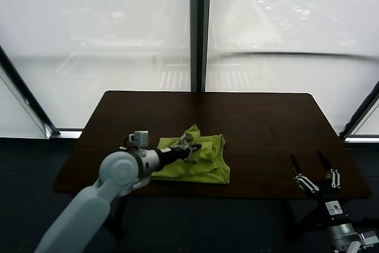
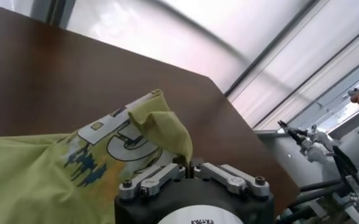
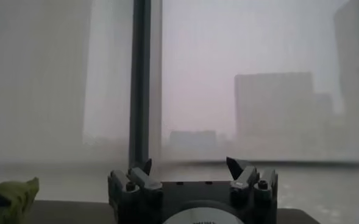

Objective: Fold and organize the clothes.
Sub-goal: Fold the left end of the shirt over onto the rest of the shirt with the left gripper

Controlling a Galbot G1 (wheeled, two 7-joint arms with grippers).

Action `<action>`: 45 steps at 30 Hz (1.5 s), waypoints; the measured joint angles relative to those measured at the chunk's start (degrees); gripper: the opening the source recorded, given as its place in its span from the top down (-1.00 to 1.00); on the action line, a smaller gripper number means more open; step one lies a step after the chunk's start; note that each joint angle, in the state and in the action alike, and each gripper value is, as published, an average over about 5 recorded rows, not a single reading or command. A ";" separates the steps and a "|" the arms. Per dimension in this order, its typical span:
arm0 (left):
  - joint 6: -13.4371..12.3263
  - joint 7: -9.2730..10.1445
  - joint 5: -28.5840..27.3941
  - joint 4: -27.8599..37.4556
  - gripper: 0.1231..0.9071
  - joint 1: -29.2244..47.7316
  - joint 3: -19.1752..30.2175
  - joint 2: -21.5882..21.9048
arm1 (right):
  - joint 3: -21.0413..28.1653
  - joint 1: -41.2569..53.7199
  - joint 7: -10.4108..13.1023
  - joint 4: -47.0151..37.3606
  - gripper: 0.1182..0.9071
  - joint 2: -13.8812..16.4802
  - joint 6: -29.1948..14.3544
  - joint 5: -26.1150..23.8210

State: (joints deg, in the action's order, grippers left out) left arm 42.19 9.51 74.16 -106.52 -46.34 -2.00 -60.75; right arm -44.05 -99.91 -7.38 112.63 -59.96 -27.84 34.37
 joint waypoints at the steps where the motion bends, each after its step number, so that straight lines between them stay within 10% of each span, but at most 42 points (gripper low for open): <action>1: 0.00 -0.01 -0.10 0.41 0.87 0.06 0.00 -0.44 | 0.01 -0.01 0.00 -0.02 -1.00 -0.05 0.00 -0.04; 36: 0.00 -0.43 -6.53 5.62 0.85 -1.84 0.29 -8.83 | 1.46 0.70 0.20 -0.43 -1.00 -2.32 0.44 -2.09; 45: 0.00 0.00 -9.32 6.66 -0.35 -3.01 0.23 -13.05 | 3.06 1.85 0.26 -0.88 -1.00 -1.69 1.50 -3.23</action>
State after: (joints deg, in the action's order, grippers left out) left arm 42.19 9.51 64.84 -99.85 -49.36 -1.77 -73.80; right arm -40.99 -98.07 -7.12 111.75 -61.65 -26.34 31.14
